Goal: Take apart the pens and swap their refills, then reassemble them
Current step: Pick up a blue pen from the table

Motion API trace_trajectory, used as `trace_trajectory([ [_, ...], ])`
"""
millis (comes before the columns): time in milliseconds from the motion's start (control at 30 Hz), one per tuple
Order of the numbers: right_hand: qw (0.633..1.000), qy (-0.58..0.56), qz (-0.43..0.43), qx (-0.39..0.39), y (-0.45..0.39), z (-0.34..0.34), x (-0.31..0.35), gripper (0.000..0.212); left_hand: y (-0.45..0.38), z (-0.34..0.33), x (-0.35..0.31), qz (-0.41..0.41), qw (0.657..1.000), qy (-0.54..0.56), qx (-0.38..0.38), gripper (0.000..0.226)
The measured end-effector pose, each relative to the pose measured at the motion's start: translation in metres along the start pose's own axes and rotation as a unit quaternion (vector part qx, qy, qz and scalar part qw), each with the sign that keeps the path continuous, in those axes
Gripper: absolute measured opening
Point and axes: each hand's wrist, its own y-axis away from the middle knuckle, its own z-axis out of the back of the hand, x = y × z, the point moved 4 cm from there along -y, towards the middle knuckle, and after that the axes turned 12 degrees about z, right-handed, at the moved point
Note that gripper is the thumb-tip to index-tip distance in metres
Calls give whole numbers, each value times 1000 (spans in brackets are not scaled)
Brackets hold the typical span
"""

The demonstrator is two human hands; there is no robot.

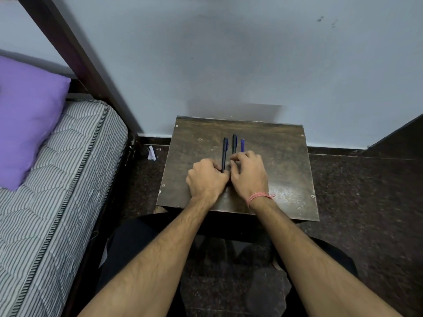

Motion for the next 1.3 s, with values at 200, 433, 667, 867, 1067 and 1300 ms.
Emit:
trace_trajectory([
  [200,1000,-12,-8,15,15,-11,22,16,28,11,41,32,999,21,-1,25],
  [433,990,-81,-113,10,58,-28,38,20,71,15,75,50,997,38,38,21],
  [667,973,-124,-193,-3,81,-31,37,31,90,13,93,32,996,42,72,20],
  [867,961,-160,-224,-5,87,-29,26,27,82,12,92,6,989,74,127,19],
  [1067,847,-466,-256,-33,88,-31,8,6,55,17,73,84,892,379,230,17],
  [1300,846,-493,-201,28,89,-41,-9,22,35,-10,48,94,868,364,324,29],
])
